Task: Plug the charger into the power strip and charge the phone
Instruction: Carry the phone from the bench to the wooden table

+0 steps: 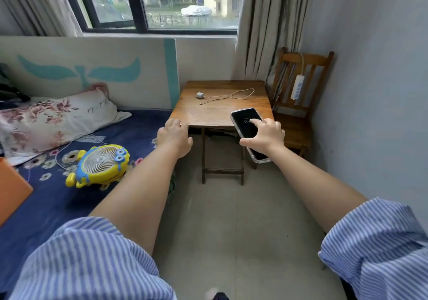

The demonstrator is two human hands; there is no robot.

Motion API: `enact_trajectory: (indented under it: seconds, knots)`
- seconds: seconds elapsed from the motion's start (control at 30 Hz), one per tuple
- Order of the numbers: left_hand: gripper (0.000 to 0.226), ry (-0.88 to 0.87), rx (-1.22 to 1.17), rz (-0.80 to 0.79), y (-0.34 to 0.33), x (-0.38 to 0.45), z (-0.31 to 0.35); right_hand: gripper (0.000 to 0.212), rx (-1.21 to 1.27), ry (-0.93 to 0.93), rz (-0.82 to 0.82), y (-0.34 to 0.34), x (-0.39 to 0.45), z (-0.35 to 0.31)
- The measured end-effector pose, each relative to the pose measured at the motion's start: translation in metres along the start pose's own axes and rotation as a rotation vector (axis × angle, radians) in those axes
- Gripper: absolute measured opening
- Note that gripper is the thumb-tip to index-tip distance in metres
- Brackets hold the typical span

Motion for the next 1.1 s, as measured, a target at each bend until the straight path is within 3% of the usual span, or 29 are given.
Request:
enact_trajectory:
  seconds: [0.4,0.67,0.83,1.1]
  knots:
    - [0.042,-0.013,0.021,-0.142,-0.023,0.266,-0.05,0.068,-0.049,-0.019,-0.151,-0.055,0.275,-0.016]
    - [0.038,0.101,-0.03,-0.273,-0.065,0.432,-0.089,0.063,-0.033,0.045,-0.27,-0.117,0.468,-0.026]
    - [0.032,0.145,-0.066,-0.376,-0.092,0.504,-0.111,0.056,-0.084,0.03,-0.383,-0.166,0.561,-0.048]
    - [0.031,0.159,-0.135,-0.476,-0.142,0.576,-0.155,0.037,-0.163,-0.059,-0.53,-0.252,0.644,-0.071]
Point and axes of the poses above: each hand's wrist, its own x-axis towards the middle knuckle, its own y-axis out of the back of the hand, z = x × y, the point moved 1 cm from there along x, towards the middle knuckle, and after that the axes turned 10 degrees about -z, right-handed, at the moved point
